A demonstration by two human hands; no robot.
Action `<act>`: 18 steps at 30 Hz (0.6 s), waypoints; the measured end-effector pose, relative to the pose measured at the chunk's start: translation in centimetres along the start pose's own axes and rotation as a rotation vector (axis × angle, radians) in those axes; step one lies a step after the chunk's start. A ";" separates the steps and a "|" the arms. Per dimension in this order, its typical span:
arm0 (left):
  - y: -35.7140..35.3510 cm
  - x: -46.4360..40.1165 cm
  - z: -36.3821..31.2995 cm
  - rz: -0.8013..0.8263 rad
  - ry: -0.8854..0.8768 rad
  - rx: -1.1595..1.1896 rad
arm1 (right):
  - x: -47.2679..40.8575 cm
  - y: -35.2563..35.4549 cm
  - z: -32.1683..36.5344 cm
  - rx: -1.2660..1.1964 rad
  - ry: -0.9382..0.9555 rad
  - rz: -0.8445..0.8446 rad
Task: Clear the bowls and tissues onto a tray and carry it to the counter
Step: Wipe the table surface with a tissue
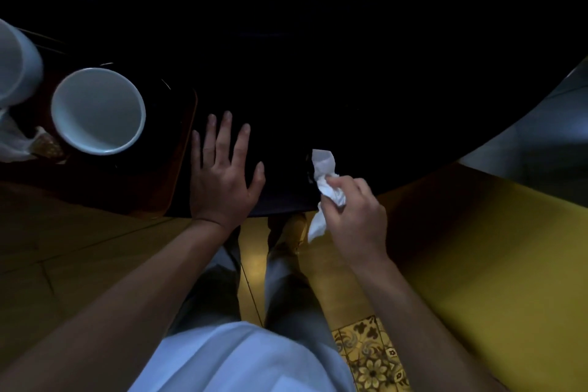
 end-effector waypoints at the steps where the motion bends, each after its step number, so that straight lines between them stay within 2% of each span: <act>1: 0.1 0.0 0.0 -0.003 -0.001 0.003 | -0.2 0.4 0.2 0.001 0.000 -0.005; 6: 0.0 0.2 0.1 -0.002 -0.011 0.019 | -4.8 2.4 4.0 -0.045 0.127 -0.162; 10: -0.2 0.2 0.1 0.008 -0.001 0.018 | -4.5 -0.9 4.6 0.091 0.118 -0.108; 16: 0.1 0.1 0.1 -0.014 0.004 0.016 | 2.8 -1.9 1.4 0.100 0.047 -0.010; 18: 0.1 0.1 0.0 -0.011 0.005 0.007 | 2.9 -0.9 0.9 0.027 0.033 0.013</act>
Point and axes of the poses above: each hand's wrist, its own x-axis away from the middle knuckle, its own y-axis out of the back of the hand, z = x × y, the point moved 8 cm from there along -x, towards the middle knuckle, and after that the axes turned 4 degrees about z, right-handed, at the moved point
